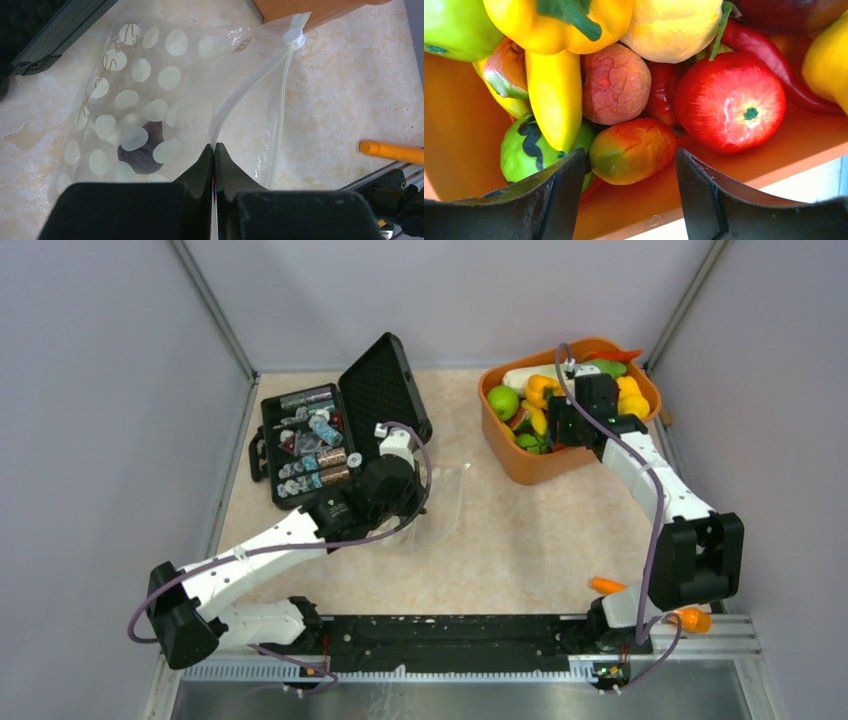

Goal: Place the food in the zip-top bag and seal the zipper
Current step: Pick up the fake fruit from the bin.

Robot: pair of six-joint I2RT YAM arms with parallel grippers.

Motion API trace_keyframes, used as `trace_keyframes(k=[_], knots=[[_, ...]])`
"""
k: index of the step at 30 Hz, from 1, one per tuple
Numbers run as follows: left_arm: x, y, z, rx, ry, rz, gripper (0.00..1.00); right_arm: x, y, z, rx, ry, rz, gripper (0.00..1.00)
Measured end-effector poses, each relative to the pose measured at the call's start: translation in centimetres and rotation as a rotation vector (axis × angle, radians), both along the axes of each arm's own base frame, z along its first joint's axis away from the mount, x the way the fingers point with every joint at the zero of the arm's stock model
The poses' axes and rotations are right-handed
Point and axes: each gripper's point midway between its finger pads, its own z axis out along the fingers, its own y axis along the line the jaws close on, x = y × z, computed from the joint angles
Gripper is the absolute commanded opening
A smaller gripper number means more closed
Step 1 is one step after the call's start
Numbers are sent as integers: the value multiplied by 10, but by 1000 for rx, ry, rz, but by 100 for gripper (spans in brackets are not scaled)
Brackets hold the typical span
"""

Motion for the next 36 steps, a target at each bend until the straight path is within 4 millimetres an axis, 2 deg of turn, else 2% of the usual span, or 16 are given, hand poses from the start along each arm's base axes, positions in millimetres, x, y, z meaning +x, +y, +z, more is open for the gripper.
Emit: trace_keyframes(k=[6,11,13,15,16,18,20,23,27,33,36], knots=[[0,0,-1,-1,4,1,0,1,-4,-2,-34,3,10,64],[-1,1,-2,-1,4,2,0,8,-3,-10,-44,22,21,57],[-2,2,-3,-1,4,2,0,10,-2,-13,-46,25,26,44],[-2,3,-2,-4,2,3,0,10,-2,-13,-48,27,32,42],[-3,3,-2,-6,1,3,0,9,-2,-14,-47,28,33,34],[-3,4,-1,-8,-2,3,0,9,-1,-14,-42,29,32,29],[-3,4,0,-9,-3,2,0,9,-1,-14,-43,29,36,17],[-3,4,0,-9,-3,2,0,9,-1,-12,-40,23,34,13],[-3,4,0,-9,-3,2,0,4,-1,3,-20,-30,22,9],[-3,4,0,-8,-3,1,0,-11,-1,51,50,-217,-7,9],[-3,4,0,-8,-3,1,0,-11,0,67,80,-272,-21,6]])
